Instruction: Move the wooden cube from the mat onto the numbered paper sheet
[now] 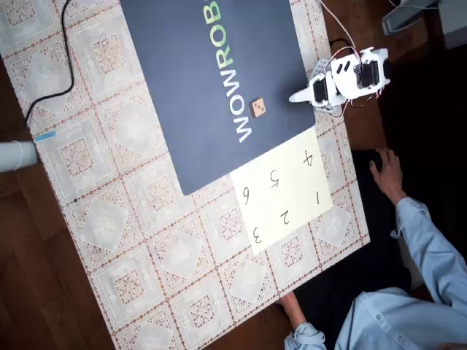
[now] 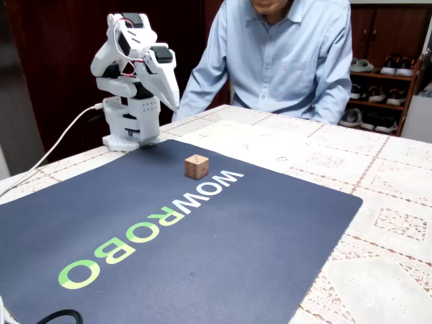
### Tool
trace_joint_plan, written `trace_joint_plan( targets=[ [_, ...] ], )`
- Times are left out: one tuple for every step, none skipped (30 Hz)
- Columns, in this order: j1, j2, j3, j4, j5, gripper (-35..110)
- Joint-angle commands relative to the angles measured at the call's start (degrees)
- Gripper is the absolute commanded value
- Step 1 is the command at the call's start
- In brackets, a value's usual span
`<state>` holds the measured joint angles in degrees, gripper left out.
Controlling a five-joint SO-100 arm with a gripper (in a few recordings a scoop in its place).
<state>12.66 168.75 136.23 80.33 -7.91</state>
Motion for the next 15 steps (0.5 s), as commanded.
trace_joint_plan(
  targets=[
    [1.67,-8.61,-3.69,-5.1,1.23,7],
    [2.11,-11.16,-3.52,-6.86,3.08,13],
    [2.55,-13.62,-2.64,-9.76,3.87,16],
    [3.16,-16.0,-1.23,-13.71,3.25,17],
    [4.13,-17.93,0.18,-17.58,1.49,20],
    [5.01,-19.78,1.14,-20.74,-0.18,22],
    [5.8,-21.27,1.67,-22.85,-1.58,24],
    [6.42,-22.32,2.2,-24.17,-2.64,27],
    [6.68,-23.38,2.37,-24.35,-3.52,29],
    [6.77,-24.17,2.64,-23.73,-4.22,30],
    [6.77,-25.05,2.81,-22.76,-4.83,31],
    [6.42,-25.84,2.9,-21.53,-5.1,31],
    [5.8,-26.63,2.37,-19.34,-5.8,29],
    [4.75,-27.77,1.14,-16.26,-6.24,28],
    [3.52,-29.18,-0.88,-12.3,-6.33,26]
  ],
)
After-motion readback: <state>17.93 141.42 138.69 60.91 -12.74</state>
